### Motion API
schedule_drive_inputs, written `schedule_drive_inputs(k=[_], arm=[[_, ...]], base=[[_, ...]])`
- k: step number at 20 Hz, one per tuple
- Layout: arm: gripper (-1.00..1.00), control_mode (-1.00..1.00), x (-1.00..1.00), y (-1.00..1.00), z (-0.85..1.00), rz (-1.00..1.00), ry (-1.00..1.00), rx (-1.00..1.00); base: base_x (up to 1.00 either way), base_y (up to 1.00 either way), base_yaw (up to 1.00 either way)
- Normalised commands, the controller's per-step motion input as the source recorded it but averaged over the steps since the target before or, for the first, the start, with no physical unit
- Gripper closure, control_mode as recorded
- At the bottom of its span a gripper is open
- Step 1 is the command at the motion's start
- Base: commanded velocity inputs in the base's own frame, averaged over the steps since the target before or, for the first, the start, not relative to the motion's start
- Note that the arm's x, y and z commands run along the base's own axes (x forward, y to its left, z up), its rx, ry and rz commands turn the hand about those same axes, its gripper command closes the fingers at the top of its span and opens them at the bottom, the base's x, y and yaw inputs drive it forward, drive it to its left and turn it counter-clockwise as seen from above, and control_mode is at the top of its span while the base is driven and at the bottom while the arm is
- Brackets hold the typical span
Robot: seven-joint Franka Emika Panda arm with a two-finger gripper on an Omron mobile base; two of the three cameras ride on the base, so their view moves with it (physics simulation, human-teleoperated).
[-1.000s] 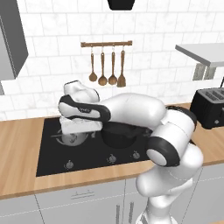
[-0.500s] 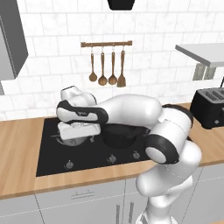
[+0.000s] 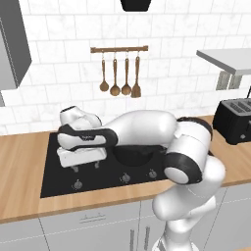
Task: Pick the kettle from the counter and place it on a stove burner. Then turn the burner on.
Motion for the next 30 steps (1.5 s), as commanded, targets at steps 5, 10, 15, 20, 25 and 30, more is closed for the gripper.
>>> schedule_drive_inputs(k=[5,10,15,20,25,30], arm=[[-1.00,-1.00,0.06,0.39,-0.49,0.01,-0.03,0.01],[-1.00,-1.00,0.34,0.25,-0.33,0.00,-0.02,0.07],[-1.00,-1.00,0.20,0.06,-0.21,0.01,-0.04,0.06],[-1.00,-1.00,0.03,0.00,-0.33,0.03,-0.04,0.02],[-1.00,-1.00,0.00,0.00,-0.25,0.01,0.00,0.00],[-1.00,-1.00,0.00,0.00,-0.17,0.00,0.00,0.00]], base=[[0.00,0.00,0.00],[0.00,0.00,0.00],[0.00,0.00,0.00],[0.00,0.00,0.00],[0.00,0.00,0.00],[0.00,0.00,0.00]])
